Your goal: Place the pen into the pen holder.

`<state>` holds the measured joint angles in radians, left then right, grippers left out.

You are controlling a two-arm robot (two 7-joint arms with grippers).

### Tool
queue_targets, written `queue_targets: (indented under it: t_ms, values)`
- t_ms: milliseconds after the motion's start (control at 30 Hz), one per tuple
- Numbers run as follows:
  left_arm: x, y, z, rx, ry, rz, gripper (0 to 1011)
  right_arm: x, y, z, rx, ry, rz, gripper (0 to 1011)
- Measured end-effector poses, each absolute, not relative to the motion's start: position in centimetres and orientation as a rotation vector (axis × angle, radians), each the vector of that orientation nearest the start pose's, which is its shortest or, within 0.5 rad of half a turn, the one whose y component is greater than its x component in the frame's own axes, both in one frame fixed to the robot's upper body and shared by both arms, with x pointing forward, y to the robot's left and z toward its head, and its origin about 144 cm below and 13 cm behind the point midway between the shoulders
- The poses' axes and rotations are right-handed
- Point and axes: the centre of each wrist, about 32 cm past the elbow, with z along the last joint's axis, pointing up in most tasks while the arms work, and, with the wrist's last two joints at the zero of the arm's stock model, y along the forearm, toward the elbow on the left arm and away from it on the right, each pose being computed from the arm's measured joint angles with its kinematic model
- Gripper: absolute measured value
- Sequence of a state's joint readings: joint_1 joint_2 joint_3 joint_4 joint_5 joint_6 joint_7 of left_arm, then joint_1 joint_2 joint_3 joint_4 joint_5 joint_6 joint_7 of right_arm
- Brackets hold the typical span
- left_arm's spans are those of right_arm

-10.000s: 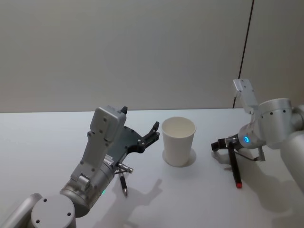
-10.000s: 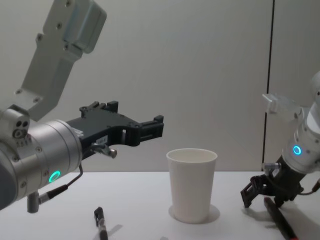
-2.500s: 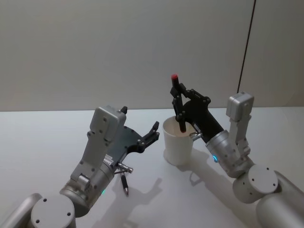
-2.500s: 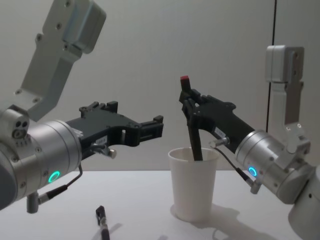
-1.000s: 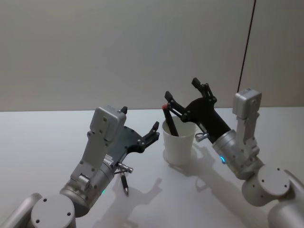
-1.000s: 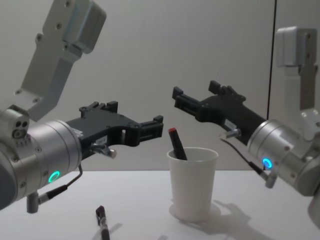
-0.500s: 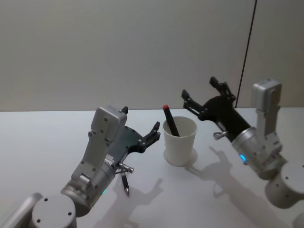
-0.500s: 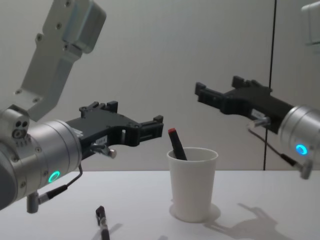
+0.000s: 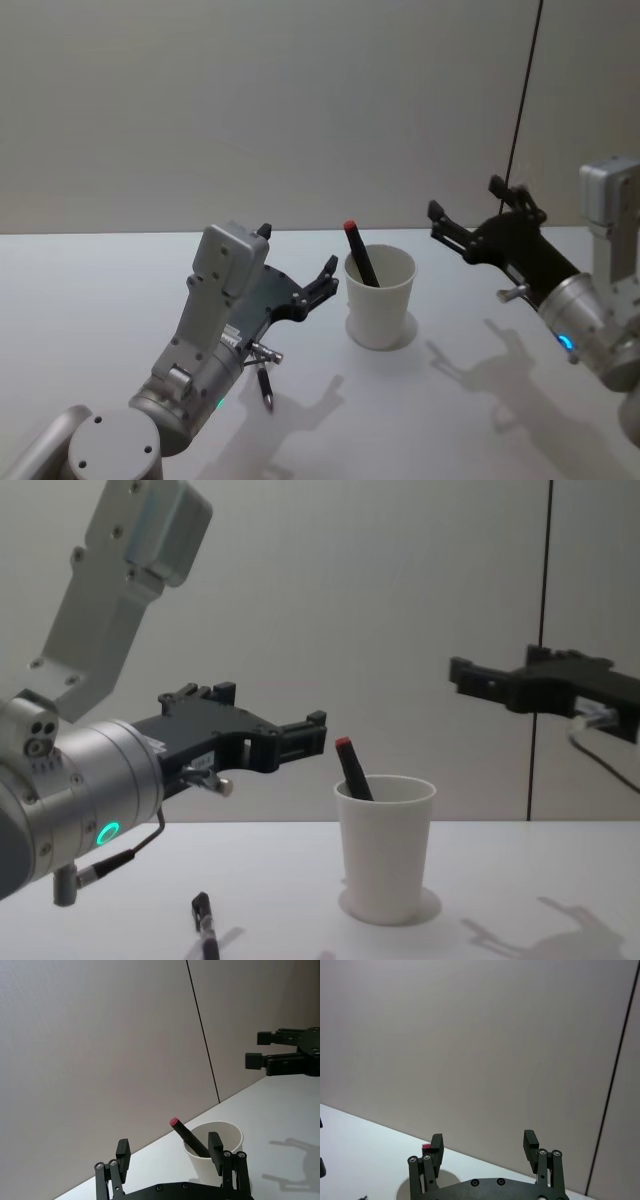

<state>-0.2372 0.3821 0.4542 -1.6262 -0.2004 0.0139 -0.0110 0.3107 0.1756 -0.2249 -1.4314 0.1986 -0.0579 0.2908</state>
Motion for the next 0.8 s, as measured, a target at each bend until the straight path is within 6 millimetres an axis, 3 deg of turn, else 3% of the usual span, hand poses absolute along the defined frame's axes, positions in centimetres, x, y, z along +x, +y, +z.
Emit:
queue_targets:
  t_ms: [800]
  values:
    - [49.2,19.8,120.4,0.061,-0.268,1.124,1003,48.6,-25.3,121.3,-0.065,-0.047,-1.224,1002]
